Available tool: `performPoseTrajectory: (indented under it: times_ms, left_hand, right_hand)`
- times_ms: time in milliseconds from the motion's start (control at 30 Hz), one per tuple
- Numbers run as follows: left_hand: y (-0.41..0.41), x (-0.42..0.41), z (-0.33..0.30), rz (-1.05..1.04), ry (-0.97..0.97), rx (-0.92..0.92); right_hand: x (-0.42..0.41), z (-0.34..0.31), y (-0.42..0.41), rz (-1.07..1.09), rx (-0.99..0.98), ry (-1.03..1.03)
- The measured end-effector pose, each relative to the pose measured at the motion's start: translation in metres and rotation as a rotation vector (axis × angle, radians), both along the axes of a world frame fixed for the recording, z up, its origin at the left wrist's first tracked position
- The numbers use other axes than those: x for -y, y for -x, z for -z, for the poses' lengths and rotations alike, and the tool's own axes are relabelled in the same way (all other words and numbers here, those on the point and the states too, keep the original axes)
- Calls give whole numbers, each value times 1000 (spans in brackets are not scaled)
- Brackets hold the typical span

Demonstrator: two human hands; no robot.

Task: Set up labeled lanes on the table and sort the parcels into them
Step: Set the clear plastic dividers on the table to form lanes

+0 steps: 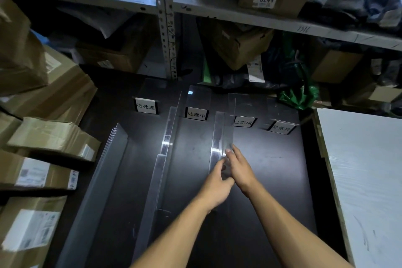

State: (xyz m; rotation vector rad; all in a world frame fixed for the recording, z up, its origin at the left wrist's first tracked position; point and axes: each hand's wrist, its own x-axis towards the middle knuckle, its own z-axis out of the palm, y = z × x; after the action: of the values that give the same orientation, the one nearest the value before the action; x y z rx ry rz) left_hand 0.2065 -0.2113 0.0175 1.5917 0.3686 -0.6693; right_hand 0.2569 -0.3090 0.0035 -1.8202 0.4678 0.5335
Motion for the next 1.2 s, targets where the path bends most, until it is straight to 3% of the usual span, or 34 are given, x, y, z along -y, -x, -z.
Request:
performPoseTrajectory:
  times_ms: [200,400,633,867,1000,1100,1200]
  left_hand:
    - [-2,-8,-7,-10,-14,2]
    - [1,-39,-28,-32,-63,88]
    - [20,-109,-76,-219,-140,279]
    - [85,-219,-90,-501,-523,490]
    - [123,-277,-61,-408,-603,252]
    - [151,-296,-40,-280,-444,58]
    - [178,-300,-27,-178,-306,-15]
  right_hand:
    - [0,-17,5,-44,36,121]
    - [-23,-54,13,19,389,310]
    - [-102,-98,39,-101,513,185]
    - [-203,-98,100,-278,402,17]
    - [-256,-72,142,-382,209,-29]
    - [-286,-54,167,-399,49,-71]
    - [-306,-41,187,-391,-16,-52]
